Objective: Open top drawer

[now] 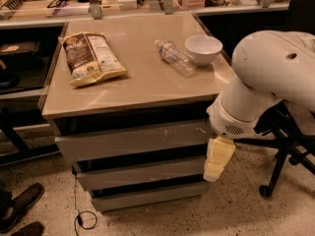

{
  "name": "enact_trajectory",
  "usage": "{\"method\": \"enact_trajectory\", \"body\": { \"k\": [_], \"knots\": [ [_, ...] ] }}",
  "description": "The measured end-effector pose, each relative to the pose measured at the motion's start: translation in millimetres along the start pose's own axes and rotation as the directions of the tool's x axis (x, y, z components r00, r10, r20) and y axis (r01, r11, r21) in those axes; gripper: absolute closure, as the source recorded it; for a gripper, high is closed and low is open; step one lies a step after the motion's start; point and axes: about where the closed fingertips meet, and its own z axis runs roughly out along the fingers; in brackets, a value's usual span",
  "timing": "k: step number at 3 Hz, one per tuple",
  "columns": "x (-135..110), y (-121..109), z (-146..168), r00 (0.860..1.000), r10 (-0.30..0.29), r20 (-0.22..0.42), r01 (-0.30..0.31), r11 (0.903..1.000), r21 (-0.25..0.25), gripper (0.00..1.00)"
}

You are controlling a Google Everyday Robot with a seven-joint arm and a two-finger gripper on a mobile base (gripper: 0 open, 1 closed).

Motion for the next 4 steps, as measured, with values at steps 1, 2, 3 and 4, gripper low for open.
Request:
{"method": "enact_trajectory", "body": {
  "k": [1,2,3,4],
  "knots": [
    [-2,4,4,1.0,-0.004,0.0,0.004,1.0,0.005,0.0],
    [-8,-2,40,0.999,0.04,0.006,-0.04,0.9992,0.0,0.0],
    [-8,-20,74,0.993,0.113,0.017,-0.113,0.9936,0.005,0.0],
    [-10,-42,92,0.99,0.137,0.014,-0.137,0.9903,0.023,0.0]
  ]
}}
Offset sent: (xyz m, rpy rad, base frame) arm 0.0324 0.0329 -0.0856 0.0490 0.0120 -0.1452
